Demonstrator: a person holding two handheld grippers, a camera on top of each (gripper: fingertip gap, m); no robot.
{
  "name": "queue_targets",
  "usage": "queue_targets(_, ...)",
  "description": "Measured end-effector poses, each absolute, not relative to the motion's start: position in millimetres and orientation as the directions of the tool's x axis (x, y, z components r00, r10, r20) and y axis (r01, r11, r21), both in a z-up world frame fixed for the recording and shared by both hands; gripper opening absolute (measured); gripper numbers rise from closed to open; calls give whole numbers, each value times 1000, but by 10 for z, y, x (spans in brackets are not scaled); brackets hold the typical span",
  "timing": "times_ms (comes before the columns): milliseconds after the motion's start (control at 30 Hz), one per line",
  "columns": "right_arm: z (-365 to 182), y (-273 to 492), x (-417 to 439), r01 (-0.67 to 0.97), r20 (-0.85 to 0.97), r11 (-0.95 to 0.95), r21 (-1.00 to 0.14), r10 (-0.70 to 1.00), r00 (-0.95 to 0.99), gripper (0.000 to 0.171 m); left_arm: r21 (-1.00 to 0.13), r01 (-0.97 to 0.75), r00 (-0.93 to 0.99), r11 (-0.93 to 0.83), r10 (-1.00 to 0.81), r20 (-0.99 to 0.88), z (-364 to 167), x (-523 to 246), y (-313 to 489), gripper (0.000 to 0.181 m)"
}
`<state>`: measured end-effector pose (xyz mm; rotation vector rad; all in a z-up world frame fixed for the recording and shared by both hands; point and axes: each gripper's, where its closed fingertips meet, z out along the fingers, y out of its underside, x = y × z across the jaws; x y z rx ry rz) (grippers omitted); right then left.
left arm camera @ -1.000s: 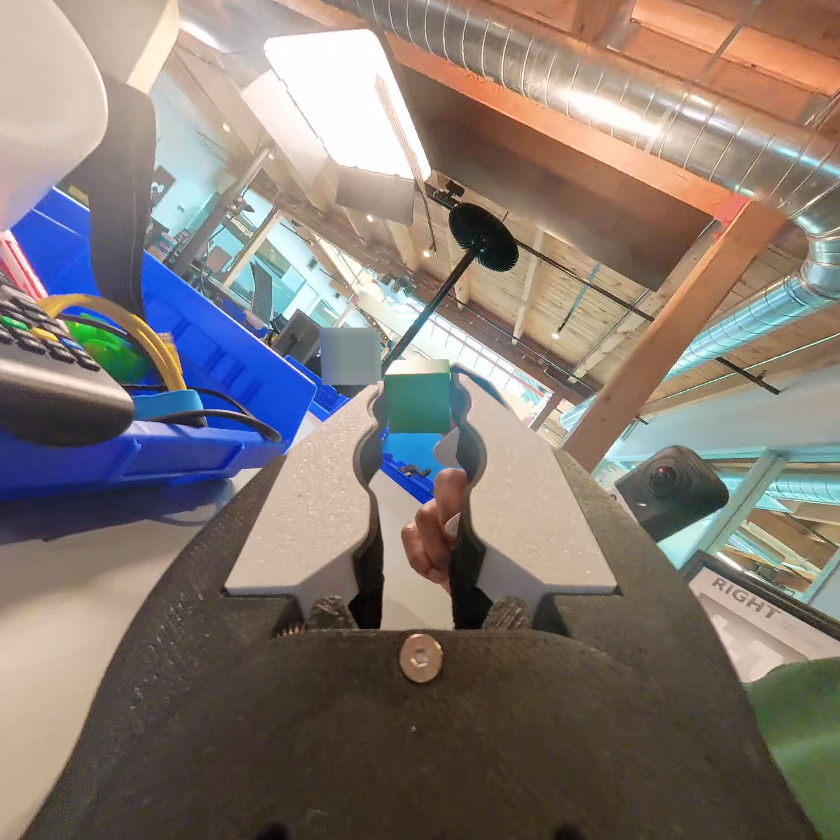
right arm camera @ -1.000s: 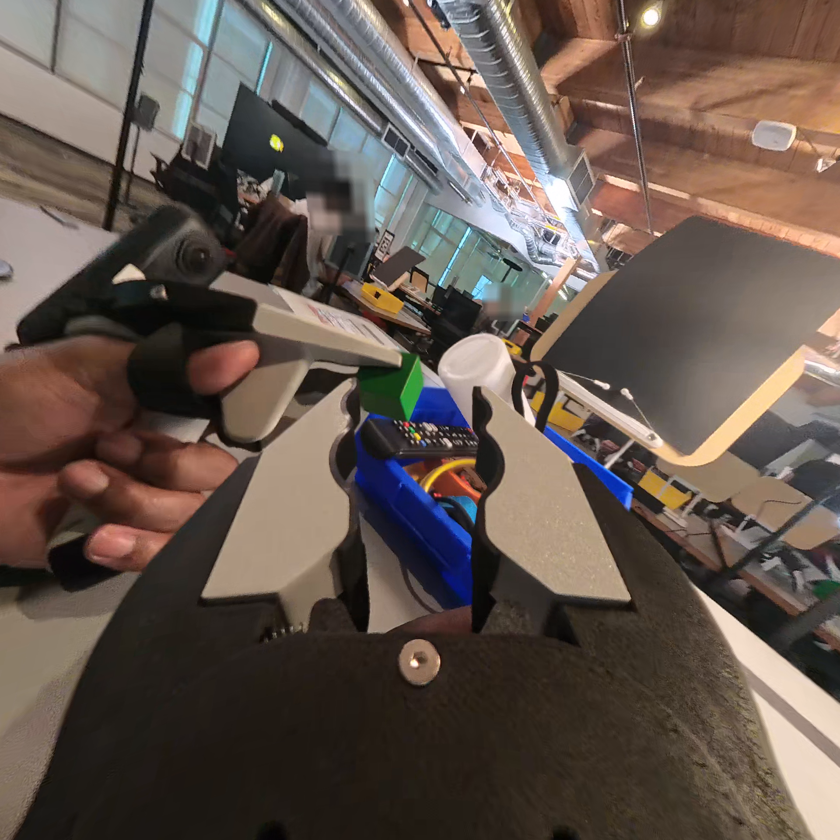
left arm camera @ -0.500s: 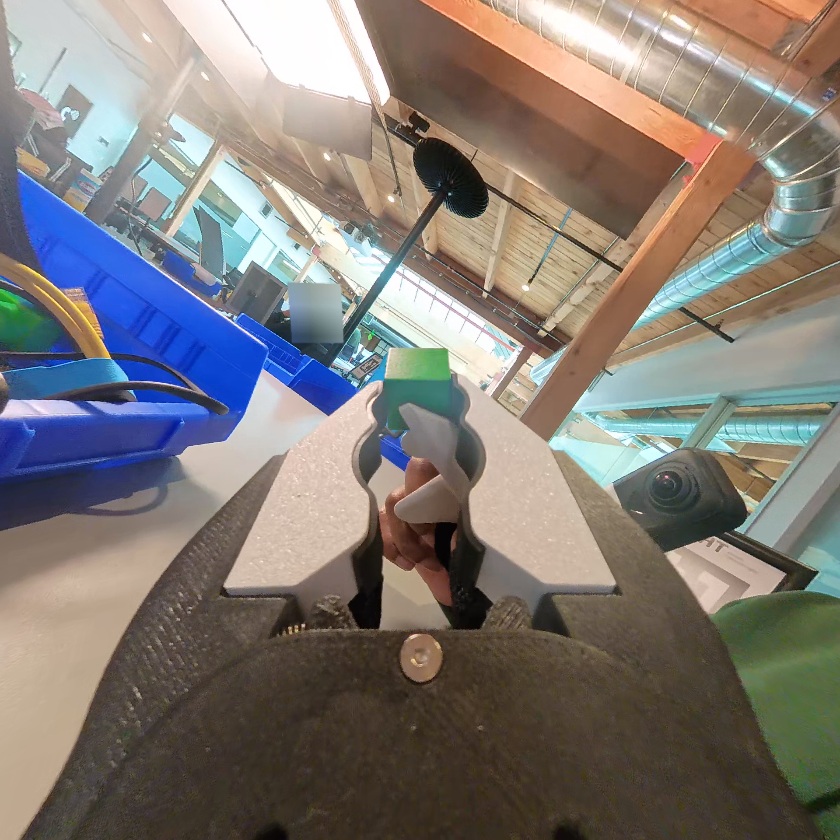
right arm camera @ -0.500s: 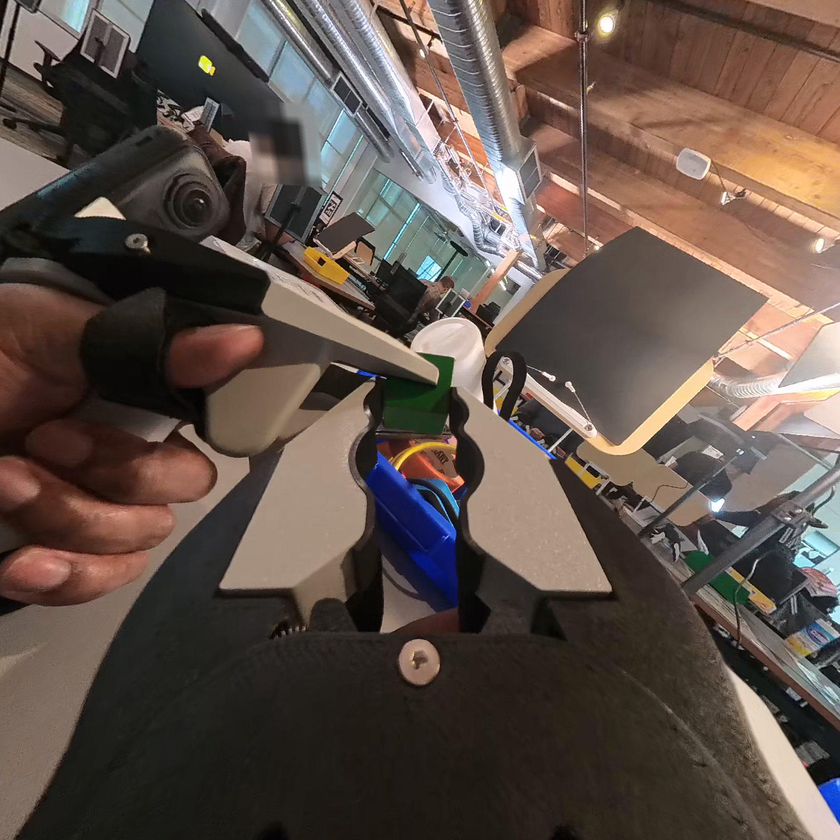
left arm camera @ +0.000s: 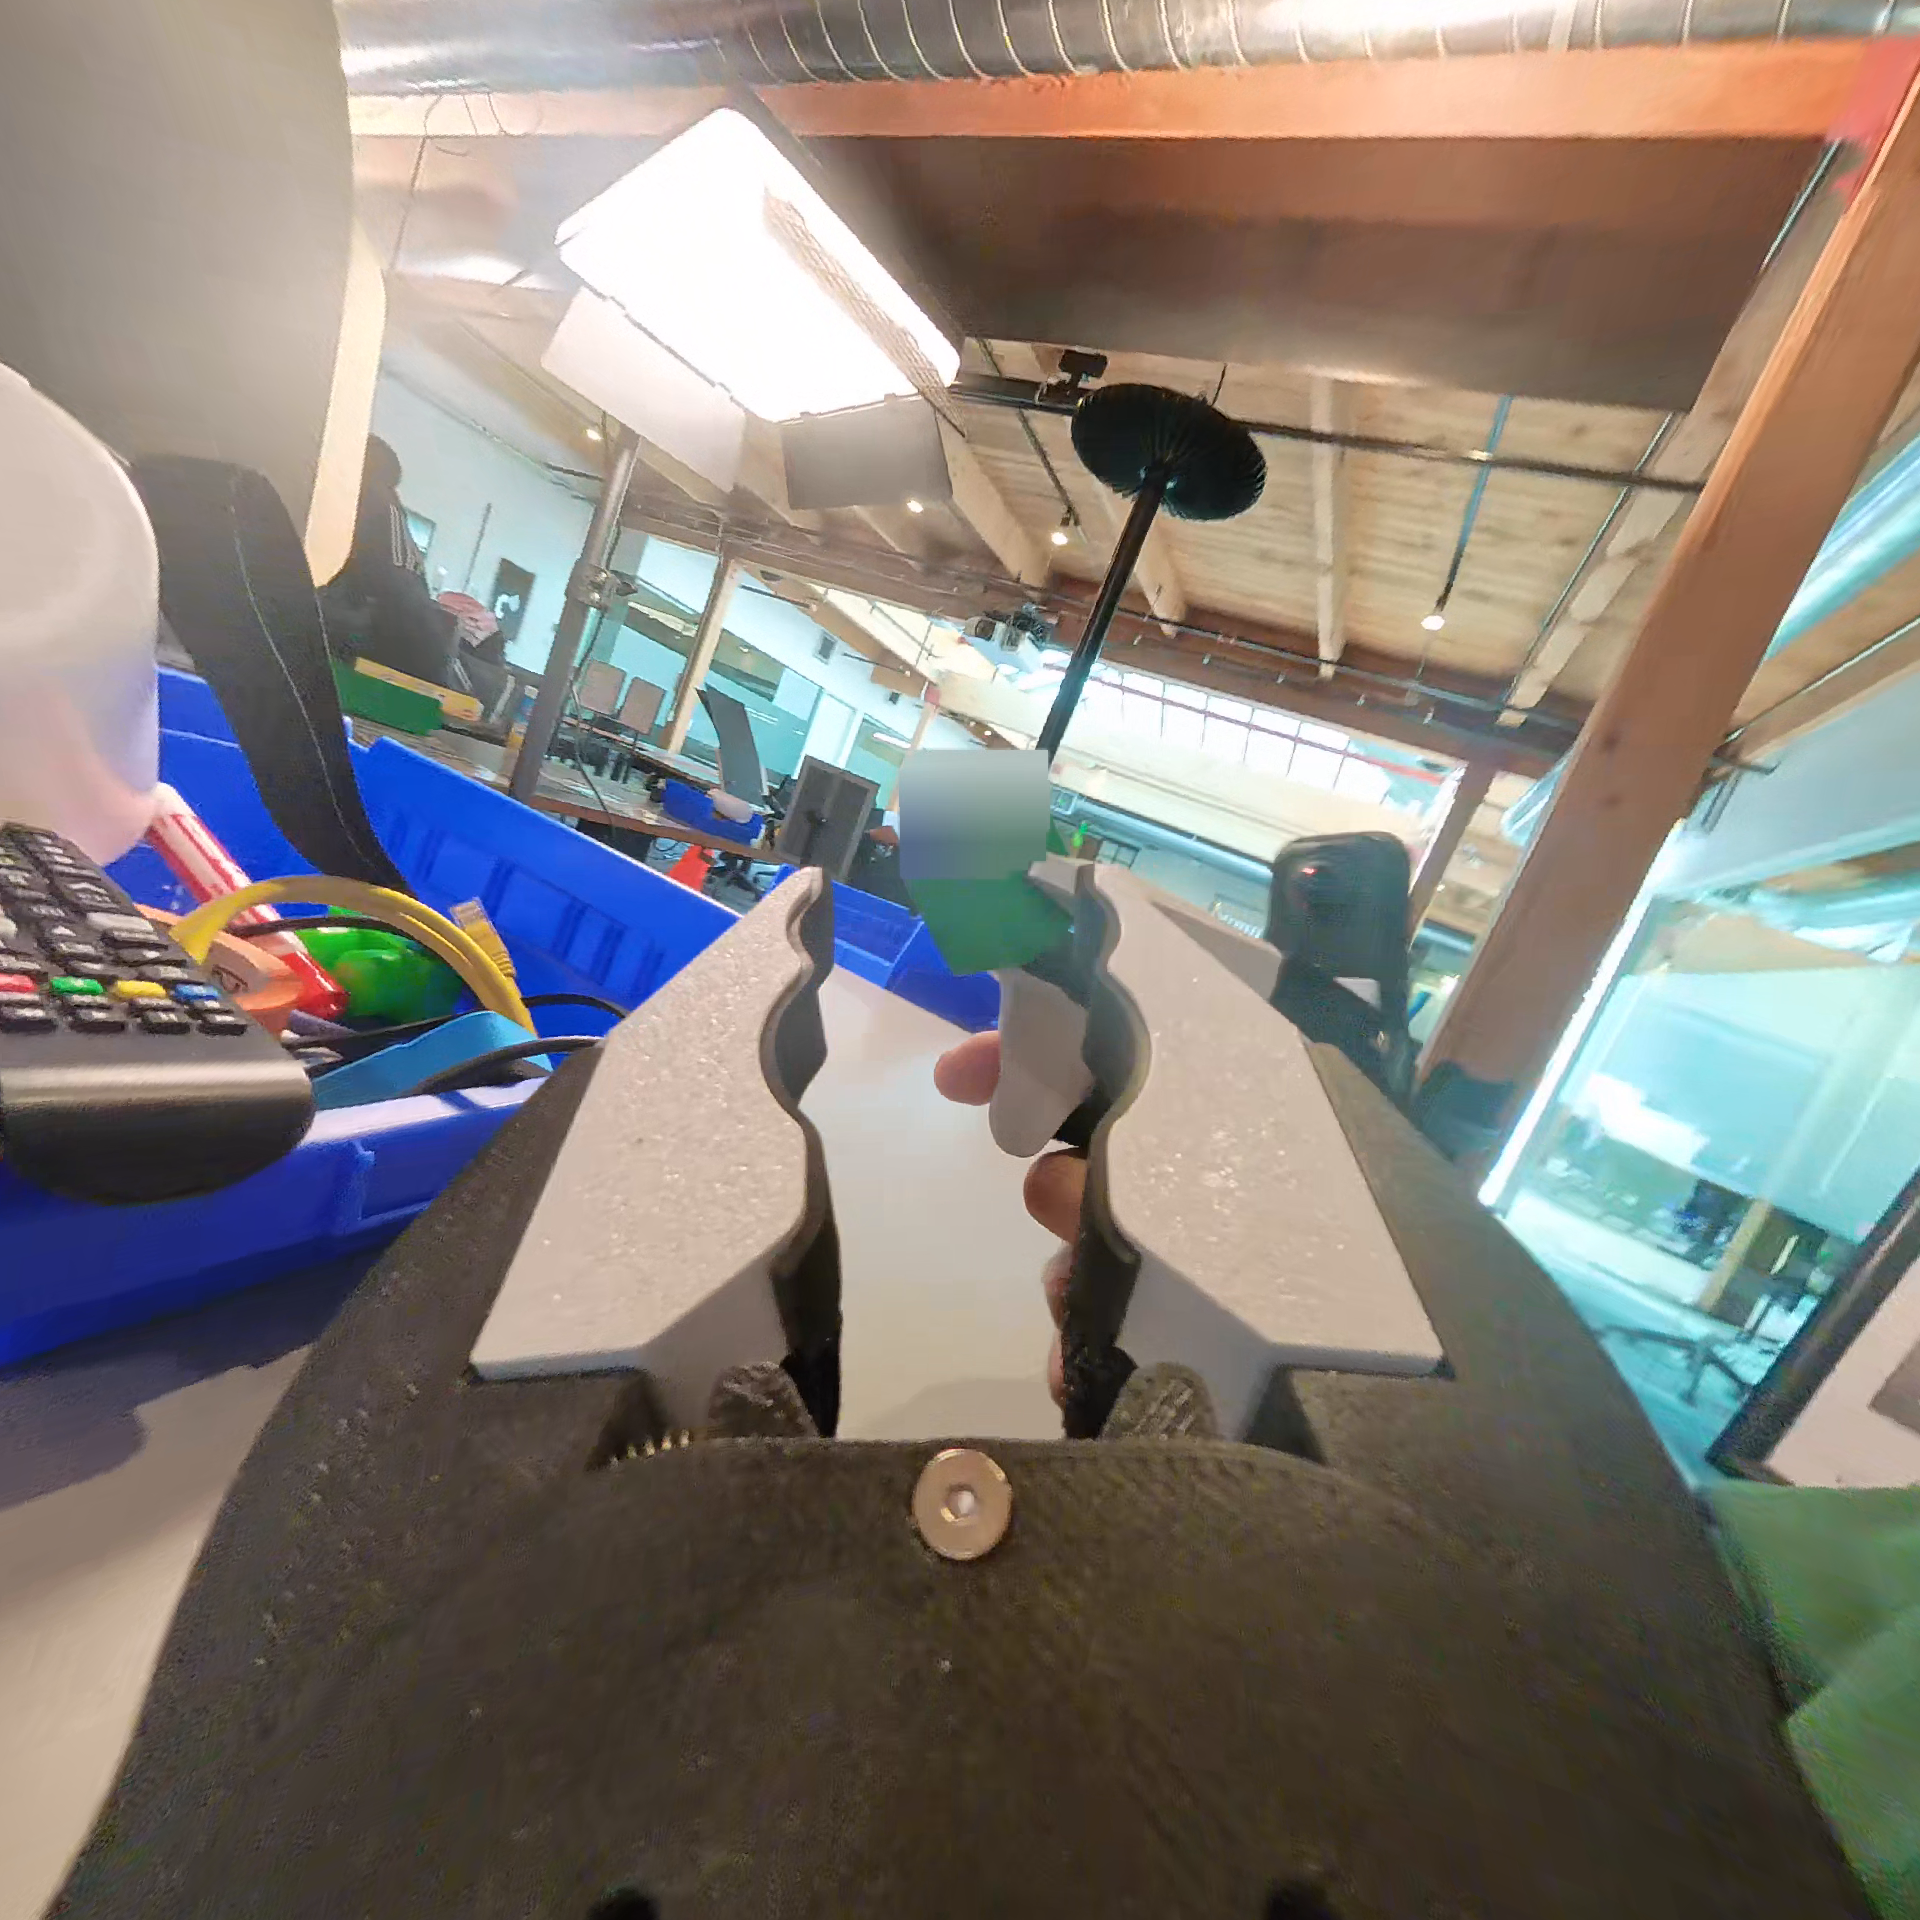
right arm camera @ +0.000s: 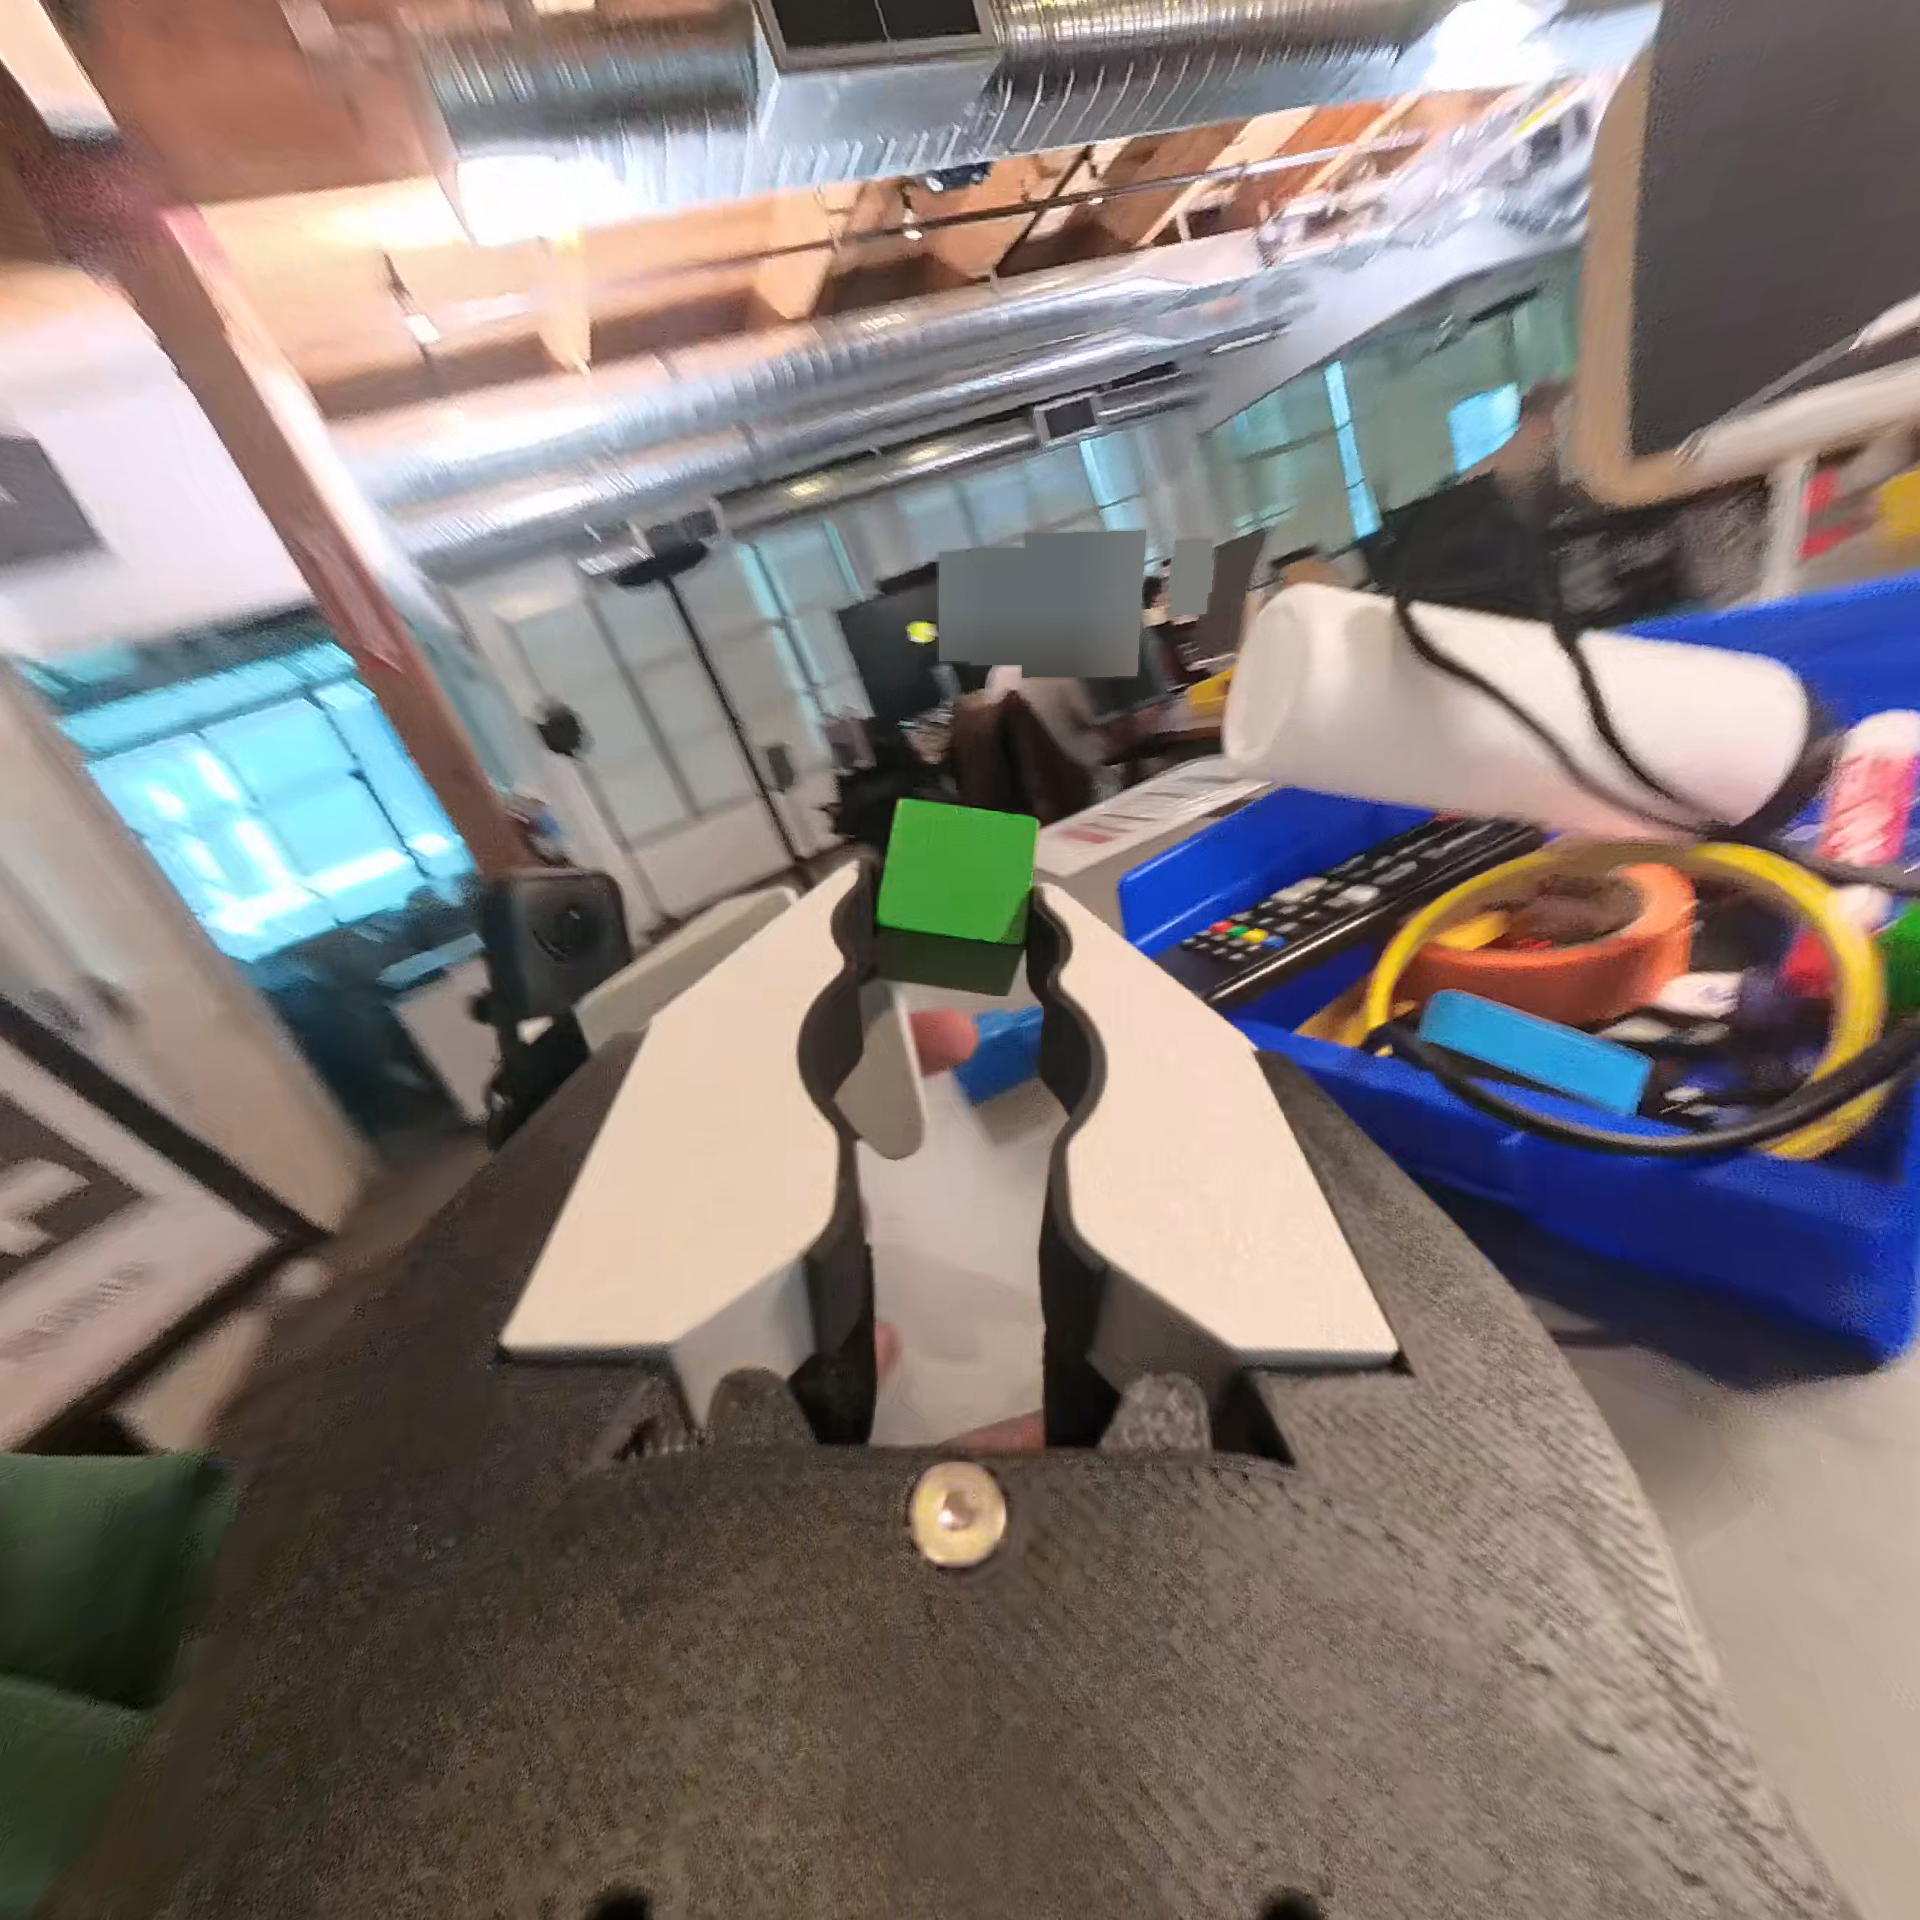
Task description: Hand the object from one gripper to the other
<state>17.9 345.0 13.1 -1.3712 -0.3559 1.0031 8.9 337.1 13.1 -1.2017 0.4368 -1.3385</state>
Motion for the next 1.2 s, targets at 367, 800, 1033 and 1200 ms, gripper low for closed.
queue_targets(367, 113, 3356, 90, -517, -595, -429, -740, 776, 208, 29, -943, 333, 393, 26, -912, 114, 88, 274, 3212, 56)
queue_targets(800, 100, 3260, 1, -498, -609, -481, -721, 783, 127, 29, -938, 81, 603, 337, -766, -223, 37, 286, 3234, 47)
queue_targets(1033, 74, 3248, -38, -476, -596, -472, -742, 790, 145, 29, -929, 81, 630, 362, -741, -234, 77, 244, 3241, 43)
queue_targets(1200, 63, 3262, -27, -474, -586, -455, -754, 792, 173, 28, -917, 43, 655, 396, -705, -273, 75, 245, 3243, 43)
